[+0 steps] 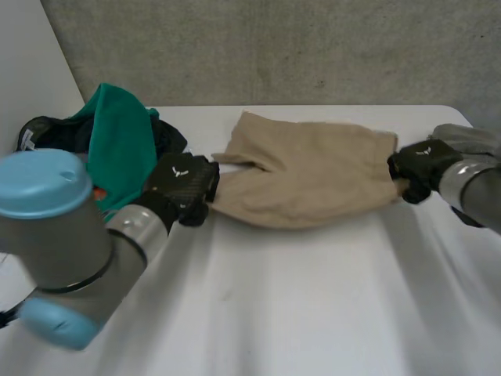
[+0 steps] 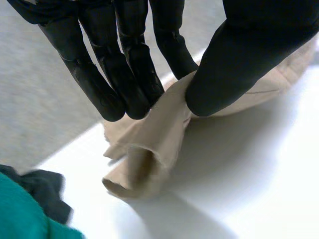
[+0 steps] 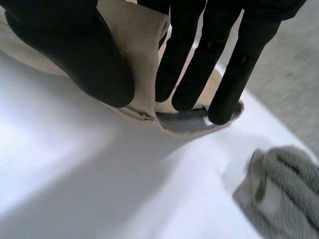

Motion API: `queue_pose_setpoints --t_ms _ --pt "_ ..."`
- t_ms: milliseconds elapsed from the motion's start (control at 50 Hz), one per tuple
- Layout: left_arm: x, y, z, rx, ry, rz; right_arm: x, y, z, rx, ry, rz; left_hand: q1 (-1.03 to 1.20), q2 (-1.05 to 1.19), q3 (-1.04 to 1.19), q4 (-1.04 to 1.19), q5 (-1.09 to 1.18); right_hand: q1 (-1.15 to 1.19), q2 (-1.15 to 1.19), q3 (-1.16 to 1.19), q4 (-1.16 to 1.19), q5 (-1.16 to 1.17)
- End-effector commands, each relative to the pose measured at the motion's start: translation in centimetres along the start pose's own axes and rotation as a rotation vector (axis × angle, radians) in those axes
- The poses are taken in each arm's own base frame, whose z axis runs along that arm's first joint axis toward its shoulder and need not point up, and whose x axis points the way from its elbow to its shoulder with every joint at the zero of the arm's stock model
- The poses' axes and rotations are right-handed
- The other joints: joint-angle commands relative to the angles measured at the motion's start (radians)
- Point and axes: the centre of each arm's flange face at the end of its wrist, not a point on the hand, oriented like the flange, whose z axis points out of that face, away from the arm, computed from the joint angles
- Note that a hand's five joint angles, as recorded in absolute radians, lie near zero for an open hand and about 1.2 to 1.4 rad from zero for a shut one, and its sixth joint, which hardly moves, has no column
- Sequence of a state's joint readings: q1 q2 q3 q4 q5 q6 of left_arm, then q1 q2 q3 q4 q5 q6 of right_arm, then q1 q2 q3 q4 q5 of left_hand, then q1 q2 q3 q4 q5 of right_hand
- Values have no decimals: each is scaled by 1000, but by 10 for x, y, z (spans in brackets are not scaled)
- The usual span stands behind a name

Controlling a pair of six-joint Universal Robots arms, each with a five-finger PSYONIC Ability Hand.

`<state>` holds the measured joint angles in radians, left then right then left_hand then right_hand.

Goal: Fold the laundry.

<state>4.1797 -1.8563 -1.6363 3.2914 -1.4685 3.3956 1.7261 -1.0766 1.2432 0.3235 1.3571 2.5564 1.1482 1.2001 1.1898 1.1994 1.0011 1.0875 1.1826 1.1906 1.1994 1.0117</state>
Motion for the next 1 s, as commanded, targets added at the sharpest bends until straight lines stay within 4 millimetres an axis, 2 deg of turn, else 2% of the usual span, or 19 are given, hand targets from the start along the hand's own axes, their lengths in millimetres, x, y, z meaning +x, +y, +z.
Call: queue_pose_setpoints --t_ms 20,100,120,160,280,320,340,400,420,480,500,560,580,660,720,820,960,980,1000 --pt "23 -6 -67 -282 200 77 2 12 -52 -292 -214 -197 248 196 207 197 221 309 214 206 197 210" --pt "31 -1 -90 -454 286 156 -2 20 -72 -413 -370 -262 248 196 207 197 221 309 214 206 197 210" --pt "35 1 -96 -509 318 181 -2 21 -71 -414 -369 -259 248 196 207 197 221 309 214 206 197 210" --pt "38 3 -93 -533 333 204 -3 23 -67 -414 -364 -252 248 196 207 197 221 309 214 206 197 210" --pt "43 9 -53 -513 281 255 -6 32 -50 -400 -334 -217 248 196 207 197 221 309 214 206 197 210" --pt "42 6 -40 -488 255 267 -4 32 -46 -387 -305 -192 248 196 207 197 221 309 214 206 197 210" --pt "41 2 -25 -454 224 267 -2 33 -40 -369 -273 -166 248 196 207 197 221 309 214 206 197 210" --pt "37 -6 0 -374 168 280 5 33 -30 -327 -206 -123 248 196 207 197 221 309 214 206 197 210" --pt "35 -12 18 -301 129 284 9 34 -23 -298 -161 -95 248 196 207 197 221 309 214 206 197 210" --pt "28 -22 48 -171 64 288 18 33 -13 -242 -83 -51 248 196 207 197 221 309 214 206 197 210" --pt "25 -30 66 -76 27 290 24 32 -6 -202 -31 -26 248 196 207 197 221 309 214 206 197 210" --pt "20 -39 95 79 -19 301 32 30 4 -134 50 8 248 196 207 197 221 309 214 206 197 210" --pt "19 -43 113 172 -34 304 37 31 12 -93 99 29 248 196 207 197 221 309 214 206 197 210" --pt "17 -41 149 321 -66 350 49 32 32 2 222 57 248 196 207 197 221 309 214 206 197 210" --pt "17 -34 165 349 -82 370 54 35 46 46 287 57 248 196 207 197 221 309 214 206 197 210" --pt "19 -8 197 389 -104 375 61 43 78 132 405 23 248 196 207 197 221 309 214 206 197 210" --pt "10 10 221 472 -163 365 57 53 109 202 455 -9 248 196 207 197 221 309 214 206 197 210" --pt "10 9 222 485 -164 360 56 55 112 205 458 -11 248 196 207 197 221 239 143 135 127 140" --pt "11 9 222 490 -163 356 54 55 115 211 457 -15 248 196 207 197 221 -160 -255 -263 -272 -259"
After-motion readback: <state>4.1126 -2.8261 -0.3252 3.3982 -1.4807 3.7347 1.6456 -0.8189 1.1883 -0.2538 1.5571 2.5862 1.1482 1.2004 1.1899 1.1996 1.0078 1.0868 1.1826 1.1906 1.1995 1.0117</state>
